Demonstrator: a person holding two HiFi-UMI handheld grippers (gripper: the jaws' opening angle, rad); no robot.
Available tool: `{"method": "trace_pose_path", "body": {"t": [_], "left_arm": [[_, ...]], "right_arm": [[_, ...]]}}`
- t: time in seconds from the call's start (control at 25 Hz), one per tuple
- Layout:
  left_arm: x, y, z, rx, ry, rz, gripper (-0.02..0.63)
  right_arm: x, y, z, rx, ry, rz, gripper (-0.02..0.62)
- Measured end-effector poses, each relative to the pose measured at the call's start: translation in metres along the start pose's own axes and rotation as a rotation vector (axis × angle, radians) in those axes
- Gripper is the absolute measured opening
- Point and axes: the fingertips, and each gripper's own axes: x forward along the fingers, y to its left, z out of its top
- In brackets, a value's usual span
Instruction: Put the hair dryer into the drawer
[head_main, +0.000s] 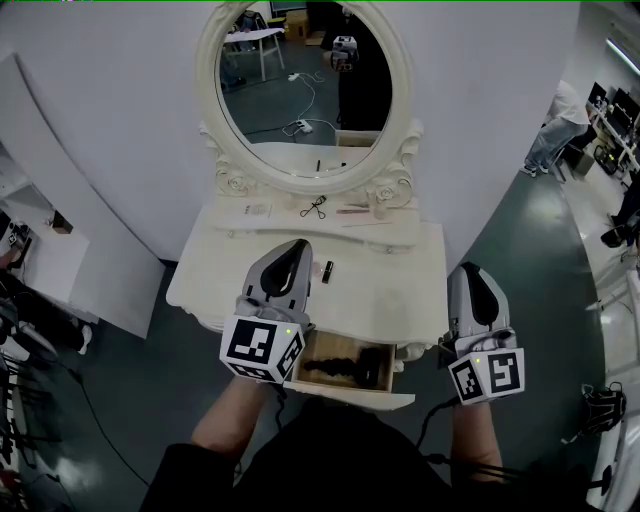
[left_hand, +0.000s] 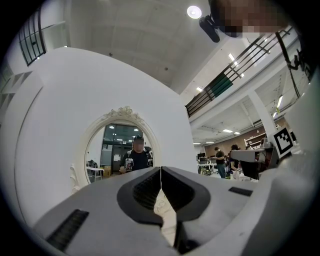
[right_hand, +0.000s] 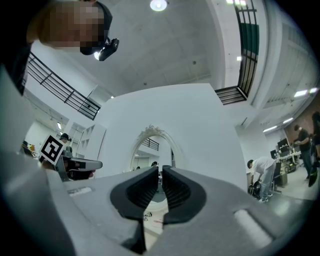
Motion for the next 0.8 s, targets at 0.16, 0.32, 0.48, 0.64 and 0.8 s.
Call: {"method": "trace_pose_path", "body": {"t": [0.16, 0.32, 0.48, 0.64, 0.8], "left_arm": [[0.0, -0.002, -0.001, 0.004, 0.002, 0.009, 0.003], [-0.001, -0.008, 0.0, 0.008, 0.004, 0.015, 0.003], [-0.001, -0.013, 0.0, 0.018, 0.008, 0.022, 0.003], [-0.002, -0.019, 0.001, 0.026, 0.01, 0.031, 0.003], [-0.001, -0.026, 0.001, 0.033, 0.012, 0.037, 0.003]], "right_arm": [[-0.001, -0.003, -0.001, 0.006, -0.002, 0.004, 0.025], [-0.004, -0.007, 0.0, 0.011, -0.004, 0.01, 0.025], [-0.006, -0.011, -0.001, 0.021, -0.003, 0.019, 0.025], [-0.01, -0.015, -0.001, 0.026, -0.008, 0.029, 0.025], [-0.013, -0.02, -0.002, 0.03, -0.008, 0.039, 0.025]]}}
